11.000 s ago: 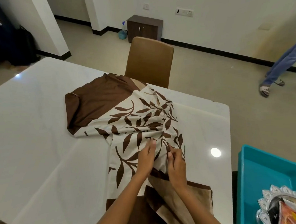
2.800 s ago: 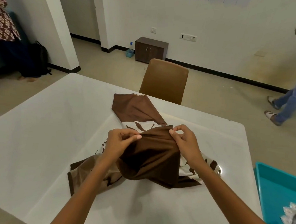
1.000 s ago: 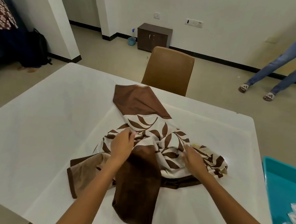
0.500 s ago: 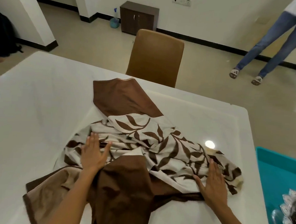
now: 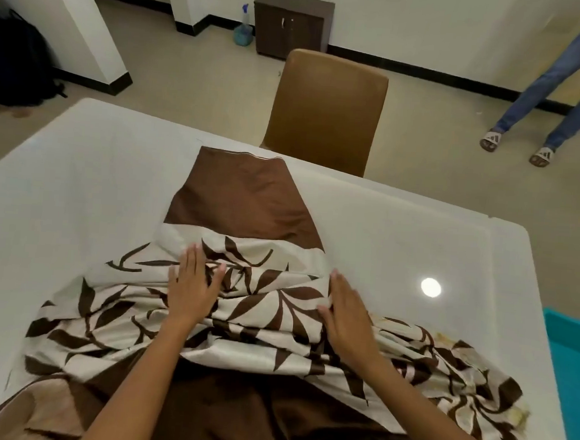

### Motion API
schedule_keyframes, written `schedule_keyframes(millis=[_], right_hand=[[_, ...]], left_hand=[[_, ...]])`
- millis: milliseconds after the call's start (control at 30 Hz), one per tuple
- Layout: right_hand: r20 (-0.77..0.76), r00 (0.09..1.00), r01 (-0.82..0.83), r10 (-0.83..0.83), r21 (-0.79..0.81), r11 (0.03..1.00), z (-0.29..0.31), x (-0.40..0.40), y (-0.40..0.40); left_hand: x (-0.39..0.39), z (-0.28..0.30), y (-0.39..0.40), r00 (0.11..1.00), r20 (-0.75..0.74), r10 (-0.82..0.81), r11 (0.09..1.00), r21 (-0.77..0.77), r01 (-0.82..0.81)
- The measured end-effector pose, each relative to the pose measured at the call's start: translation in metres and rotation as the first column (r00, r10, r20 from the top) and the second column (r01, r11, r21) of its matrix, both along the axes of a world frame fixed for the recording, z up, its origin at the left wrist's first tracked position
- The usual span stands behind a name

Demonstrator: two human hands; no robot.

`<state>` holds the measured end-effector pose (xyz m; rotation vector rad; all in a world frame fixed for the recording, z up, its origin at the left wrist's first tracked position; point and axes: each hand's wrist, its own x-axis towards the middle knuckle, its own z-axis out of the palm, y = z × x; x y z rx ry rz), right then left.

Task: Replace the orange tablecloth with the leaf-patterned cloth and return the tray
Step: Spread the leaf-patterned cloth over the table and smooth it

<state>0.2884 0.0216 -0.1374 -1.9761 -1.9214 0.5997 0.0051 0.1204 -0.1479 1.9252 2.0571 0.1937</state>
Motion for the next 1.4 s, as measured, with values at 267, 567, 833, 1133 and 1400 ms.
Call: schedule_keyframes(millis=[267,567,833,1133,1400], right_hand=[[0.3,0.954,-0.01,0.002,0.025,1.0,-0.032,0.059,-0.02],[0.339,0.705,0.653,-0.623,0.031,0.756,-0.033,0.113,-0.015],[0.115,0.983,-0.148,0.145,0.025,0.989,-0.006,0.016,0.045],[0.037,0.995,-0.104,0.097,0.277,0.955,-0.015,-0.007,0.018],[-0.048,0.986,0.165,-0.158,0.255,0.953,-0.003,0.036,0.064]], left_hand=[[-0.068,-0.021,0.054,0.987,-0.066,0.143,0.989,-0.025,-0.145],[-0.131,-0.009,0.08,0.775,0.067,0.628,0.763,-0.247,-0.597],[0.053,0.021,0.058,1.0,0.024,0.003,0.992,0.127,-0.006],[0.041,-0.023,0.03,0.998,-0.017,0.063,0.996,0.069,-0.061],[0.031,-0.027,0.024,0.989,-0.029,0.146,0.986,0.084,-0.143]])
